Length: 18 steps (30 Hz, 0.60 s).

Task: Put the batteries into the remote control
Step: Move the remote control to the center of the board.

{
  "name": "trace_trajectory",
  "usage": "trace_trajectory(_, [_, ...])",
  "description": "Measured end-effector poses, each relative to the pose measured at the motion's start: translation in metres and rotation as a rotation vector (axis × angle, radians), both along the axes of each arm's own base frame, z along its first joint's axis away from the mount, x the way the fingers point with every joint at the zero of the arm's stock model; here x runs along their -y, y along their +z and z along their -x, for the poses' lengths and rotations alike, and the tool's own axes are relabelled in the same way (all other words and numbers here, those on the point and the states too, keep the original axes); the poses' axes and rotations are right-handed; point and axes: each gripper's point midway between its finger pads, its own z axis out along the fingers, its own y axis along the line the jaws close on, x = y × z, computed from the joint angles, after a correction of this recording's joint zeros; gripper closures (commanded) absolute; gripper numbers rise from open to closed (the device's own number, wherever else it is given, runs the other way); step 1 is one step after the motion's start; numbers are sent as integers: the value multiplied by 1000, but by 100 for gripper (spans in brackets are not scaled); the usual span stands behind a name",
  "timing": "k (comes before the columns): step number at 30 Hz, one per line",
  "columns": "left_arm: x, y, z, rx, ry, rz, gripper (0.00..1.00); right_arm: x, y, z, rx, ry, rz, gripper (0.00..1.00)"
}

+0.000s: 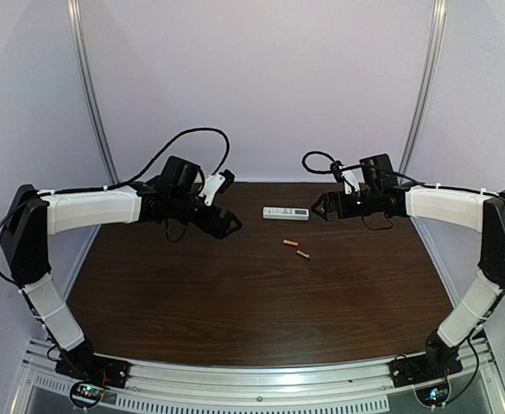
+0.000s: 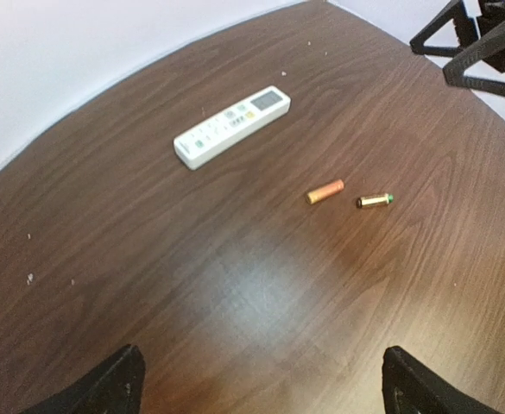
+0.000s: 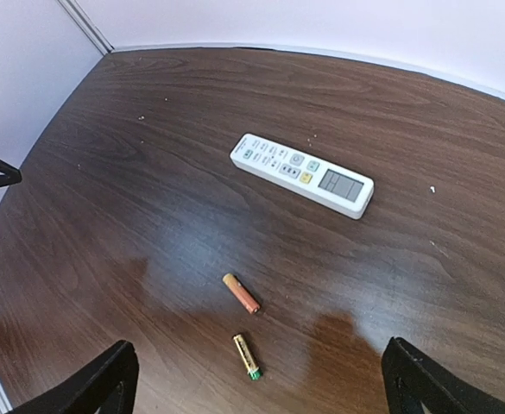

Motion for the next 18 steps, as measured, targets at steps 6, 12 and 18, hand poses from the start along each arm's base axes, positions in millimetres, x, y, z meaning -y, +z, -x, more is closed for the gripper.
trace_trajectory(6, [38, 24, -45, 97, -73, 1, 3, -5, -12, -21, -32, -5, 10, 0])
trace_trajectory(12, [64, 29, -83, 130, -115, 3, 3, -10, -33, -60, -76, -14, 10, 0])
trace_trajectory(18, [47, 24, -92, 97, -88, 5, 3, -18, -61, -95, -125, -18, 14, 0])
